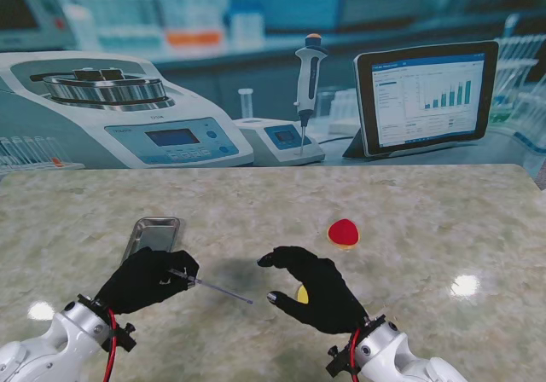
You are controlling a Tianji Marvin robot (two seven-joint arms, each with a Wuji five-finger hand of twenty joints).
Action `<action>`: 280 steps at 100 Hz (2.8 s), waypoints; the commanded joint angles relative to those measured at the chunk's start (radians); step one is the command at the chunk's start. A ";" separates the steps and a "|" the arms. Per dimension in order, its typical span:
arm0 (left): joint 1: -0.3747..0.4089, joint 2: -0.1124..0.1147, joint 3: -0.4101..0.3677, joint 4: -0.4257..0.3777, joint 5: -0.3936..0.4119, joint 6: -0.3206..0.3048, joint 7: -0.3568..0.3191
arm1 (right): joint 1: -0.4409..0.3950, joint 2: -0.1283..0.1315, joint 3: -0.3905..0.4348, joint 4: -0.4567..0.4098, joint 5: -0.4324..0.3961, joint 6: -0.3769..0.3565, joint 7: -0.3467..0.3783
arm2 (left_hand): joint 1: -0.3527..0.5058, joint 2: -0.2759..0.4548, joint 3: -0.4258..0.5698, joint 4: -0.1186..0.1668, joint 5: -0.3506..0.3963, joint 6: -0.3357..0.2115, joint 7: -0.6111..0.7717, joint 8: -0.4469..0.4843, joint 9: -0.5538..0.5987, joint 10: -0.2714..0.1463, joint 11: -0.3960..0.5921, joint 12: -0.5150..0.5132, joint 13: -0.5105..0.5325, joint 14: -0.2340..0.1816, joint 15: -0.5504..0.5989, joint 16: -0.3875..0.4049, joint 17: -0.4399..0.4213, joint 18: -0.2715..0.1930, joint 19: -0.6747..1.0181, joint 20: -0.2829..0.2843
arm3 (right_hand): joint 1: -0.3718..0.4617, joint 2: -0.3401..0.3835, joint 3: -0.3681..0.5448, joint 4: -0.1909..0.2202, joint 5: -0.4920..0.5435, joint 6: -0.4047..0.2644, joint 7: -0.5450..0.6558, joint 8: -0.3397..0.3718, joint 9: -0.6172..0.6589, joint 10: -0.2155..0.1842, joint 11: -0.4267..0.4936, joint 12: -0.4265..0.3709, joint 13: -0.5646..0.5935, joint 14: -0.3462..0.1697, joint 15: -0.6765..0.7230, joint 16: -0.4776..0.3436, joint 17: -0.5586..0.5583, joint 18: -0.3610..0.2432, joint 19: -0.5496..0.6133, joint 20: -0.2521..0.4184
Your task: Line a culture dish with filter paper and press it flat with a glass rod
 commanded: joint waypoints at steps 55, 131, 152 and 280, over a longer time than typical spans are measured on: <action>-0.007 0.002 0.015 -0.001 -0.009 -0.004 -0.011 | 0.057 0.023 -0.048 0.008 0.004 -0.052 0.108 | 0.052 0.055 0.042 0.017 0.073 -0.060 0.151 0.071 0.030 0.010 0.036 0.015 0.016 0.023 0.032 0.020 -0.009 0.032 0.043 0.044 | 0.010 -0.030 0.017 0.021 0.133 -0.104 0.045 -0.016 0.095 -0.015 0.023 0.040 0.093 0.003 0.085 0.054 0.041 -0.007 0.082 0.027; -0.014 0.007 0.049 -0.026 -0.011 -0.022 -0.025 | 0.159 0.044 -0.117 0.066 0.000 -0.087 0.198 | 0.059 0.059 0.029 0.021 0.071 -0.058 0.148 0.073 0.030 0.009 0.037 0.012 0.016 0.023 0.032 0.020 -0.010 0.032 0.042 0.044 | 0.021 -0.047 0.035 0.002 0.194 -0.093 0.094 -0.020 0.160 -0.016 0.076 0.098 0.152 0.009 0.153 0.102 0.079 -0.012 0.146 0.049; -0.014 0.007 0.054 -0.032 -0.013 -0.024 -0.029 | 0.180 0.045 -0.130 0.081 0.007 -0.099 0.204 | 0.060 0.060 0.025 0.022 0.071 -0.057 0.147 0.074 0.030 0.009 0.037 0.012 0.016 0.022 0.032 0.020 -0.010 0.032 0.042 0.045 | 0.026 -0.078 0.063 -0.024 0.224 -0.094 0.139 -0.048 0.216 -0.014 0.081 0.113 0.189 0.014 0.176 0.116 0.104 -0.013 0.177 0.058; -0.015 0.008 0.086 -0.054 -0.071 0.011 -0.049 | 0.248 0.012 -0.199 0.184 0.124 -0.168 0.097 | 0.231 0.162 -0.288 0.111 0.032 -0.027 0.131 -0.017 -0.006 0.012 -0.026 -0.031 -0.008 0.040 -0.041 -0.013 -0.022 0.035 0.016 0.028 | 0.034 -0.097 0.205 -0.045 0.791 0.186 0.639 0.382 0.813 0.104 0.689 0.588 0.738 0.143 0.959 0.518 0.490 0.012 0.723 0.309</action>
